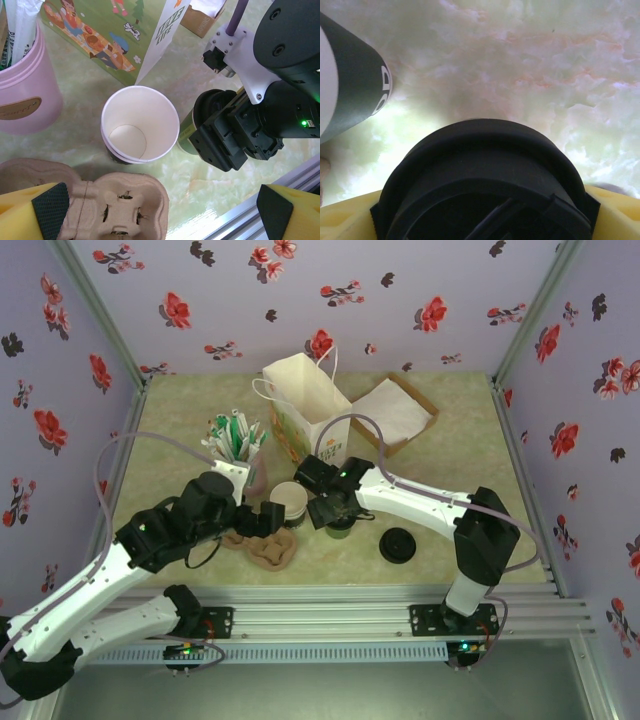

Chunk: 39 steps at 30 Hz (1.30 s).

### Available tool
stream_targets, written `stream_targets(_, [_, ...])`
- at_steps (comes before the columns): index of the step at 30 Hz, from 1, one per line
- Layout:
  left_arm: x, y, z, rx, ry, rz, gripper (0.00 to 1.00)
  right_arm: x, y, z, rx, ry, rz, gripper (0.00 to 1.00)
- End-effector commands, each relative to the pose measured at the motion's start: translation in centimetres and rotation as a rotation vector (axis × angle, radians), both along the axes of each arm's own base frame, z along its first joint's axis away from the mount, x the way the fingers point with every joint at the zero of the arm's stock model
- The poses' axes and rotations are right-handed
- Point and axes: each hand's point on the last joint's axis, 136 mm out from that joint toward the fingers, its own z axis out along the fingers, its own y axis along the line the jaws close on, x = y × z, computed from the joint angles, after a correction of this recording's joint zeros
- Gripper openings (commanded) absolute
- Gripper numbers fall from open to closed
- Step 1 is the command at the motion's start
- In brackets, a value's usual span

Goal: Pack the takeout coffee

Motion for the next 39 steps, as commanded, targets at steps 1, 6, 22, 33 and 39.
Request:
stream_targets(1, [0.1,0.6,0.1,-0.003,-0.009,0.024,0.99,0.2,-1.7,0.3,-0.054,-0.040,-0.032,0.85])
stream_targets(6, [0.1,0.6,0.2,-0.003,-0.010,0.023,0.99,0.1,-1.7,0.2,-0.043,-0.035,-0.033,0.86])
stream_targets(22, [0.2,0.5,0.5,-0.003,-0.008,0.022,0.99,-1.1,-0.9,2.6,0.090,-0.017,-0.018,0.99])
stream_targets(33, [0.3,-0.7,0.5,-0.010,0.017,-0.004,0.92,-2.9,-3.8,6.1,0.167,-0.062,-0.050,0.99])
stream_targets(39, [1.2,-4.4,0.7,-0.057,0.062,-0.079,0.54,-3.8,-3.3,7.3,0.385,-0.053,-0.091,0.64])
